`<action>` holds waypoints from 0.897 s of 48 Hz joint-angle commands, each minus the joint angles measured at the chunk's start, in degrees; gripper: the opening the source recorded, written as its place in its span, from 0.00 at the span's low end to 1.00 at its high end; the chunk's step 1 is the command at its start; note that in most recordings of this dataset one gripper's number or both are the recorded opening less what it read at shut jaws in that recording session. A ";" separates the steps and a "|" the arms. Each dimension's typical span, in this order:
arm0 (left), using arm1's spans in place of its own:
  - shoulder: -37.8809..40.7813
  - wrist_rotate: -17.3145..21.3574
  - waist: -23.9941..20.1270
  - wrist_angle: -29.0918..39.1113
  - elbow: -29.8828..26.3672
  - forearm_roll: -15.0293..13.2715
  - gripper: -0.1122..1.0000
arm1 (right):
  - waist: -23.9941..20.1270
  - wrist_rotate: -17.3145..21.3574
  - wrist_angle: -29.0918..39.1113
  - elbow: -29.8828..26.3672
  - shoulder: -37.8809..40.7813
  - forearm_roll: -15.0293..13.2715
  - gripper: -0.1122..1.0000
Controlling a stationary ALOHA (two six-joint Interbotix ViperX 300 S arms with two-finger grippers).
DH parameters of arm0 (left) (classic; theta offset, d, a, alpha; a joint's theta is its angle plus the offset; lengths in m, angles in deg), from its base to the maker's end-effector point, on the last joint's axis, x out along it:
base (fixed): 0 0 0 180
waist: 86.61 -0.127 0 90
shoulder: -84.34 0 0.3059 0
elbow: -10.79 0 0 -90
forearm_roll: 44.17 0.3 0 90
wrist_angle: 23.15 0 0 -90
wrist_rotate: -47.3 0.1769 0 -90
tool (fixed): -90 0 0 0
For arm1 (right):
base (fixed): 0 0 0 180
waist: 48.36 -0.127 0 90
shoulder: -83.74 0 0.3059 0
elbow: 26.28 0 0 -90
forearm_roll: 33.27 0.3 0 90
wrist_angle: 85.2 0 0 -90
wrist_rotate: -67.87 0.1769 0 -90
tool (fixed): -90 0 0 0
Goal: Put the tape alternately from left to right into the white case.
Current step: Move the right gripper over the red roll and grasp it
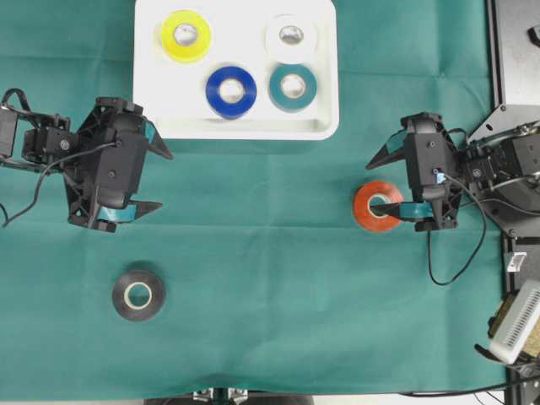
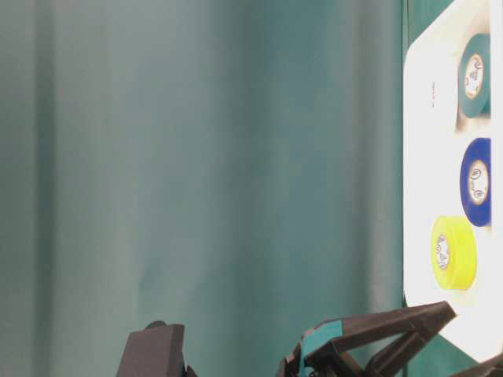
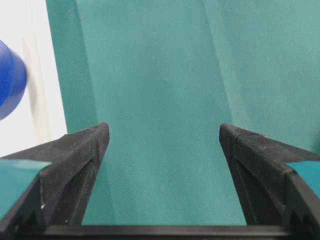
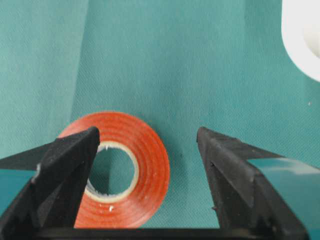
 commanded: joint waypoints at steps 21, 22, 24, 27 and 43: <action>-0.35 0.00 -0.35 -1.14 -0.35 -0.09 0.72 | -0.09 0.00 0.70 -1.32 5.27 -0.53 0.83; -0.35 -0.09 -0.35 -1.14 -0.26 -0.09 0.72 | -0.09 0.00 0.70 -1.32 5.54 -0.62 0.83; -0.35 0.00 -0.35 -1.05 -0.18 -0.09 0.72 | -0.09 0.09 0.70 -1.32 6.50 -0.62 0.83; -0.35 0.00 -0.35 -1.14 0.00 -0.09 0.72 | -0.09 0.09 0.70 -1.41 7.56 -0.44 0.83; -0.35 -0.09 -0.26 -1.14 0.09 -0.09 0.72 | -0.09 0.18 0.70 -3.16 10.81 -0.35 0.83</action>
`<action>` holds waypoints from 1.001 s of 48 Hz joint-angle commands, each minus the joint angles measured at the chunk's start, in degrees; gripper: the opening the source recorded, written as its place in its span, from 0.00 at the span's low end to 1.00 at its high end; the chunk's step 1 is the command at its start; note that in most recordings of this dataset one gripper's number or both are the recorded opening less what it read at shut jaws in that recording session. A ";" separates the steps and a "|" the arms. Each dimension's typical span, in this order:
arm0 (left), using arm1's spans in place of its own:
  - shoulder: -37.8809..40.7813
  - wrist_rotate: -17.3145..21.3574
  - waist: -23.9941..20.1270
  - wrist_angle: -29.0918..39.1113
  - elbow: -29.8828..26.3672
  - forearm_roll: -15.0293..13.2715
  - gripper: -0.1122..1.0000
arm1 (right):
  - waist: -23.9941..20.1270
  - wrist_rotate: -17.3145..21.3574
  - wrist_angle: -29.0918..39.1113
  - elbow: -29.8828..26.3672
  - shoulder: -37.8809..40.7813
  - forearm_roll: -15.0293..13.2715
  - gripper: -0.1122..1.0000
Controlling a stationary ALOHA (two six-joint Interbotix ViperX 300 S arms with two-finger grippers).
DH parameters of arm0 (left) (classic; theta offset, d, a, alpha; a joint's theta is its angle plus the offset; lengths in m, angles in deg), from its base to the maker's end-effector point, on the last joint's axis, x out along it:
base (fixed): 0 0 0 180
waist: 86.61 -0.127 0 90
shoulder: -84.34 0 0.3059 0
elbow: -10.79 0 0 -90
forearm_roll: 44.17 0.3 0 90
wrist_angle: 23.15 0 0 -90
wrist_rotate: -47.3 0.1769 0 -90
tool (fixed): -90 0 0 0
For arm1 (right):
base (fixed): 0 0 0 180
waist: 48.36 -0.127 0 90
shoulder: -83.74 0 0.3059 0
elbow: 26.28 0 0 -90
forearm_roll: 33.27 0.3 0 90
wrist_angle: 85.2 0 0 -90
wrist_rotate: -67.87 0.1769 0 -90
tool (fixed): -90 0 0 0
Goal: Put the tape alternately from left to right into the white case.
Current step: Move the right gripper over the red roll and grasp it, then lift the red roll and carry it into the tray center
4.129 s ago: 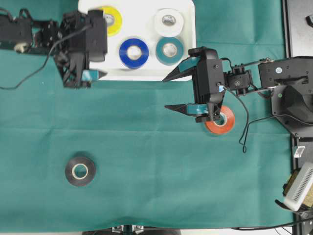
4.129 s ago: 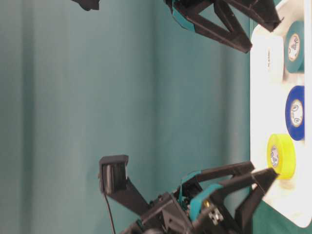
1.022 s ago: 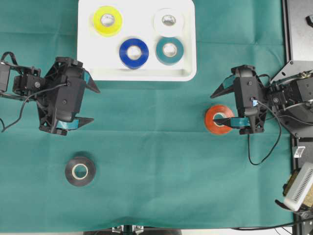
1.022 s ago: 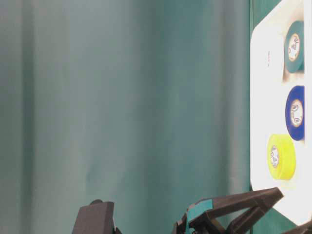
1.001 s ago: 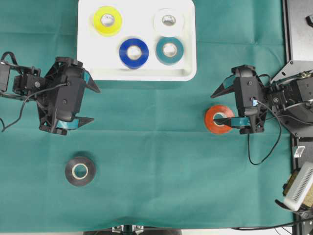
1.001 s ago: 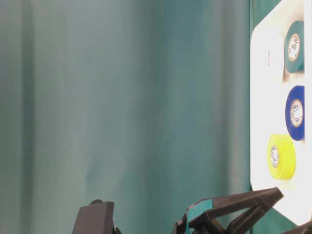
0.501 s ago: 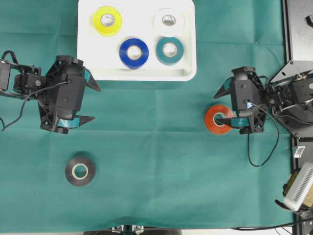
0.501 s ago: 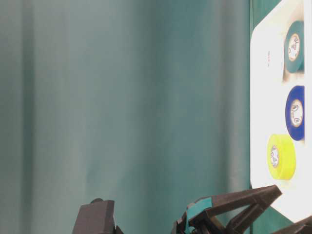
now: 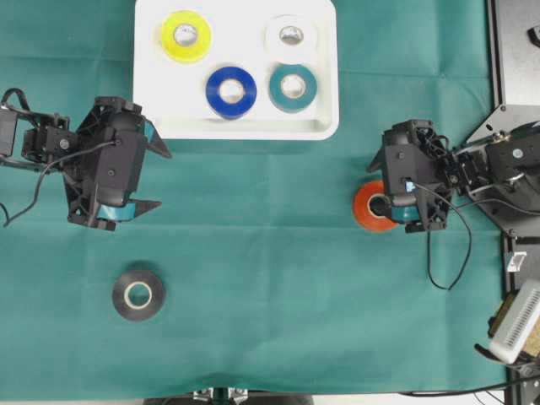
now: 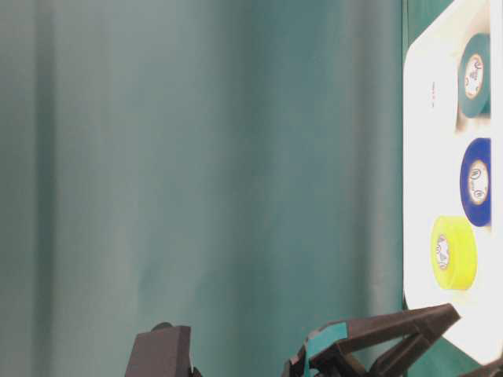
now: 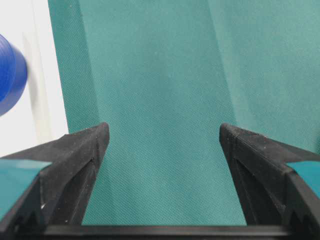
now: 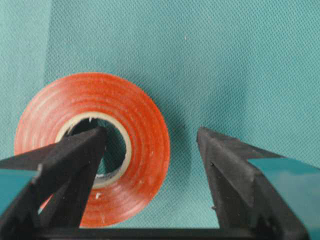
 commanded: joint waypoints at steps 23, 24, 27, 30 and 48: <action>-0.53 -0.09 0.35 -0.44 -0.53 -0.09 0.72 | -0.09 0.00 -2.11 -2.02 -0.09 0.18 0.32; -0.53 -0.09 0.35 -0.44 -0.53 -0.09 0.72 | -0.09 0.00 -2.20 -2.02 -0.09 0.26 0.32; -0.53 -0.09 0.35 -0.44 -0.53 -0.09 0.72 | -0.09 0.00 -2.20 -2.11 -0.09 0.18 0.32; -0.53 -0.09 0.35 -0.44 -0.53 -0.09 0.72 | -0.09 0.00 -2.20 -2.11 -0.09 0.18 0.32; -0.53 -0.09 0.35 -0.44 -0.62 -0.18 0.72 | -0.09 0.09 -2.02 -4.04 -4.75 0.26 0.32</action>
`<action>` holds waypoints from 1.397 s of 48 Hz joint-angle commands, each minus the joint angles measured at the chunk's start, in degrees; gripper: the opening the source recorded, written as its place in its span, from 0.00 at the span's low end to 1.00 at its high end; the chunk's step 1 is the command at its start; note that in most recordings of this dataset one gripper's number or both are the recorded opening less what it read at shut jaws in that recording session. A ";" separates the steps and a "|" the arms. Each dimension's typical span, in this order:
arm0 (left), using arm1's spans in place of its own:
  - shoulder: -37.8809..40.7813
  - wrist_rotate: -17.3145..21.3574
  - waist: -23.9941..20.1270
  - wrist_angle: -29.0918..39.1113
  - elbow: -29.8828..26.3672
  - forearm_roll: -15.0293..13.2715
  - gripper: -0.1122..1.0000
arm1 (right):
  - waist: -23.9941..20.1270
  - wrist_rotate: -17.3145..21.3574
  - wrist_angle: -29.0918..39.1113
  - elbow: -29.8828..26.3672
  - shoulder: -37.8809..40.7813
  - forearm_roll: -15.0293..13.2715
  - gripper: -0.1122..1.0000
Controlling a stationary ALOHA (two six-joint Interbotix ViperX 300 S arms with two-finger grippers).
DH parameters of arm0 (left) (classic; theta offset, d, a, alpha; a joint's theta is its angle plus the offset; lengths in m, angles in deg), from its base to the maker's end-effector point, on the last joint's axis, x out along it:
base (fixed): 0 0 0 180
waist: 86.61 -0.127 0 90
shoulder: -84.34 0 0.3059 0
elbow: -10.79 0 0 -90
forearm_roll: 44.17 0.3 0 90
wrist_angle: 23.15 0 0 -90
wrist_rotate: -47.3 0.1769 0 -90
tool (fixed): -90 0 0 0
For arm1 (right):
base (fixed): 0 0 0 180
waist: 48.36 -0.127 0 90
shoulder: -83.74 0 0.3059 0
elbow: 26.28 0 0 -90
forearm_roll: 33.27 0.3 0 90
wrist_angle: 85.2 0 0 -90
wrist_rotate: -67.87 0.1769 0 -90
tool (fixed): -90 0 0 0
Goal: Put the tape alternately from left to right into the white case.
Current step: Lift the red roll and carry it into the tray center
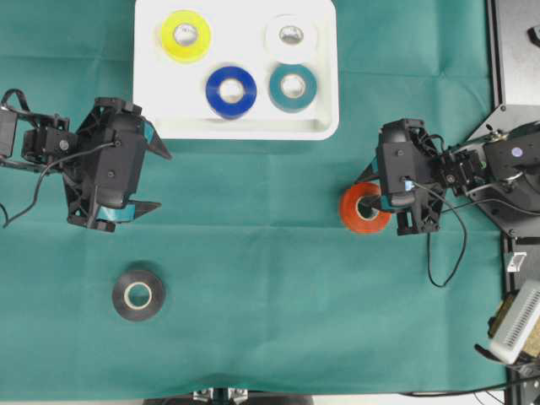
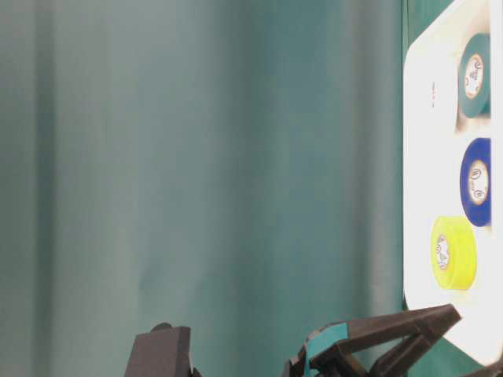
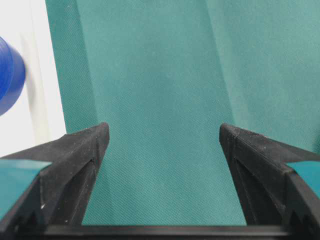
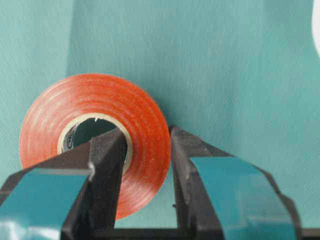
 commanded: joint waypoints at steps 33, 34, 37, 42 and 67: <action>-0.53 -0.09 0.18 -0.44 -0.44 -0.09 0.72 | 0.00 -0.35 -2.64 -5.62 -5.01 -0.18 0.32; -0.53 -0.09 0.18 -0.44 -0.35 -0.09 0.72 | 0.00 -0.35 -2.64 -5.98 -4.57 -0.26 0.32; -0.53 -0.09 0.18 -0.53 -0.35 -0.09 0.72 | 0.00 -0.53 -2.55 -7.12 -3.08 -0.35 0.32; -0.53 -0.09 0.26 -0.44 -0.35 -0.09 0.72 | 0.53 -0.70 -2.29 -9.67 -0.09 -0.35 0.32; -0.53 -0.09 0.26 -0.53 -0.09 -0.09 0.72 | 8.88 -1.23 2.02 -20.57 10.11 -5.54 0.32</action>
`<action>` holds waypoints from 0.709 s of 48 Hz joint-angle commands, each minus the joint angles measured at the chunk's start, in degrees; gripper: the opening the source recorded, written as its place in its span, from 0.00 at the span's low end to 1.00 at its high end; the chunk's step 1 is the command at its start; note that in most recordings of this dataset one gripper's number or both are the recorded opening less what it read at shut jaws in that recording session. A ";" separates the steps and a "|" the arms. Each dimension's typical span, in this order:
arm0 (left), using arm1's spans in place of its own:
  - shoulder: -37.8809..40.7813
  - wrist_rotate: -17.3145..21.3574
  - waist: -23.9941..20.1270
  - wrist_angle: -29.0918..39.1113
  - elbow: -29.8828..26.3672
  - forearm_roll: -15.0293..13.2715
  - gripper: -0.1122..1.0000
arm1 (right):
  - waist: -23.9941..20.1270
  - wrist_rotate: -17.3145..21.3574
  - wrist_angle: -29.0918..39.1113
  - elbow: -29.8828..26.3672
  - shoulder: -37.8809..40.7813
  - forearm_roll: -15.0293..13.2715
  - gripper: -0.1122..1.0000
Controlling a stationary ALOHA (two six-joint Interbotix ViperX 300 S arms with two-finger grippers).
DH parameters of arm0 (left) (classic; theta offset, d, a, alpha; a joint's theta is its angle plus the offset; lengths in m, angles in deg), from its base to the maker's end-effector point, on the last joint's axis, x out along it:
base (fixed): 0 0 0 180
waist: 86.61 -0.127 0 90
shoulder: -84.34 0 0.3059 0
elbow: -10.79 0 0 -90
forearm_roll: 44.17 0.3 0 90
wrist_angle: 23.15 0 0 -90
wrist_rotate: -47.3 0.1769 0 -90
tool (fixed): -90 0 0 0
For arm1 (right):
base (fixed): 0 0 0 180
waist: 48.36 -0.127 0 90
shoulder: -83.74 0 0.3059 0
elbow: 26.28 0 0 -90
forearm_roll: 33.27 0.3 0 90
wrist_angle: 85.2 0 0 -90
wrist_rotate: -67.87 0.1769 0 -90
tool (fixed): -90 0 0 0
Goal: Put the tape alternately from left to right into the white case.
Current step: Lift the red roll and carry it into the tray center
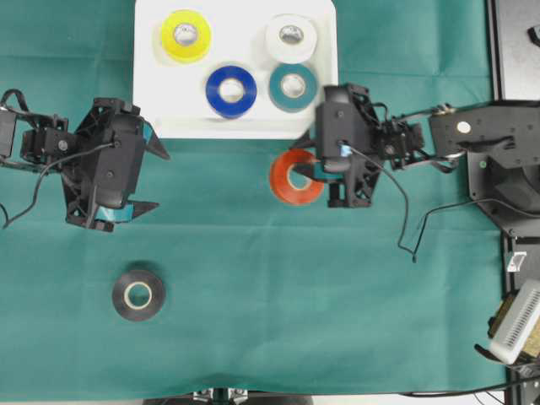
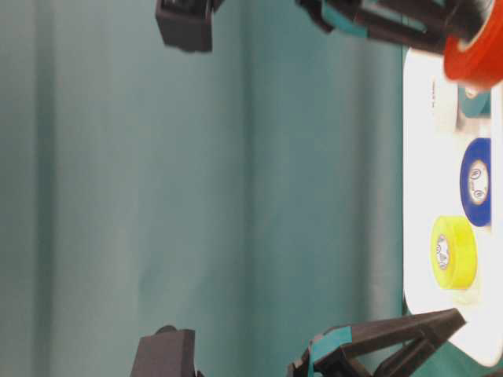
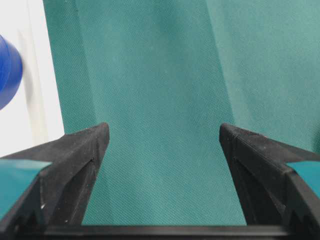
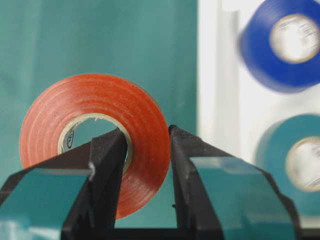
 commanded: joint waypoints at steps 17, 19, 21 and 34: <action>-0.44 0.00 0.18 -0.44 -0.53 -0.09 0.72 | 6.68 0.00 -0.18 -6.59 4.04 -5.36 0.32; -0.44 0.00 0.18 -0.44 -0.53 -0.09 0.72 | 7.56 0.00 -0.18 -6.94 4.39 -5.36 0.32; -0.44 0.00 0.18 -0.44 -0.53 -0.09 0.72 | 8.26 0.00 -0.09 -7.21 4.75 -5.45 0.32; -0.44 0.00 0.18 -0.44 -0.44 -0.09 0.72 | 13.01 0.00 -0.53 -8.88 6.42 -6.86 0.32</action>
